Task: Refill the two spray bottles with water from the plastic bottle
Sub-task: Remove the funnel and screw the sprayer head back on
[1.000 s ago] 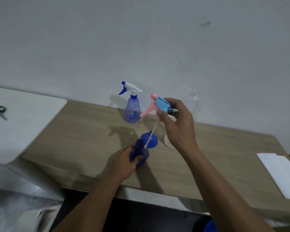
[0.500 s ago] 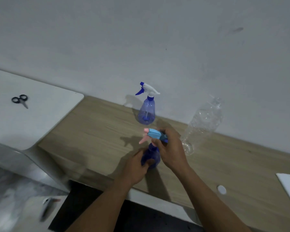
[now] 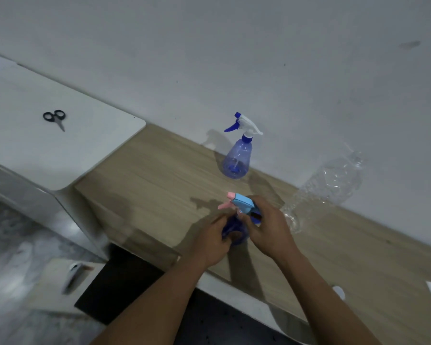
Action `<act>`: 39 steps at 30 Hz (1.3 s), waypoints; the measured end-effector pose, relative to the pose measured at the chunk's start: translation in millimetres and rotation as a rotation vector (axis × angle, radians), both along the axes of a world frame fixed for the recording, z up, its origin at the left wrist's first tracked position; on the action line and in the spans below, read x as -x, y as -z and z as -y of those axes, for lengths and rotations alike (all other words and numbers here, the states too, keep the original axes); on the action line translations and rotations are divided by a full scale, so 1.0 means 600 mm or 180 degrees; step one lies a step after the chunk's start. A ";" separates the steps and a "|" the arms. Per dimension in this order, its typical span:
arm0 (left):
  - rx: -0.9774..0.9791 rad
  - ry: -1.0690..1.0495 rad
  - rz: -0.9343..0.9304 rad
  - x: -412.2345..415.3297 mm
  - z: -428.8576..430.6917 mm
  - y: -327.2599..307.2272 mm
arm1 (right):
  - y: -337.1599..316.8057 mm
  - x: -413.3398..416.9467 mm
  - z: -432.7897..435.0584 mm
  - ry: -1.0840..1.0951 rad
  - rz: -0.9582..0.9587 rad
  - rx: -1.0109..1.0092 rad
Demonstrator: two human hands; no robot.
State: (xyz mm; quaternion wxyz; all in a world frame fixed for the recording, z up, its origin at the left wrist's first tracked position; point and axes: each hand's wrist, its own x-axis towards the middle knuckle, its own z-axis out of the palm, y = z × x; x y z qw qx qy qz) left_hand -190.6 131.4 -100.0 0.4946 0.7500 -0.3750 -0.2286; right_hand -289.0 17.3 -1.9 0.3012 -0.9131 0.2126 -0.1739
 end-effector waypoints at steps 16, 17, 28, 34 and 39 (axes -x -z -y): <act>0.0010 -0.0040 -0.0090 0.002 -0.005 -0.001 | 0.046 -0.009 -0.021 0.0448 0.0389 -0.0495; 0.0026 -0.0006 -0.0117 0.002 -0.005 -0.001 | 0.049 -0.007 -0.020 0.0408 0.0401 -0.0473; -0.0032 0.0005 -0.0101 0.001 -0.008 -0.009 | 0.068 -0.012 -0.028 0.0655 0.0555 -0.0907; -0.0222 -0.0039 0.0003 0.001 -0.009 -0.010 | 0.068 -0.016 -0.028 0.0869 0.0525 -0.1021; -0.0303 -0.0059 -0.0058 0.002 -0.008 -0.014 | 0.072 -0.012 -0.038 0.0903 0.0557 -0.1103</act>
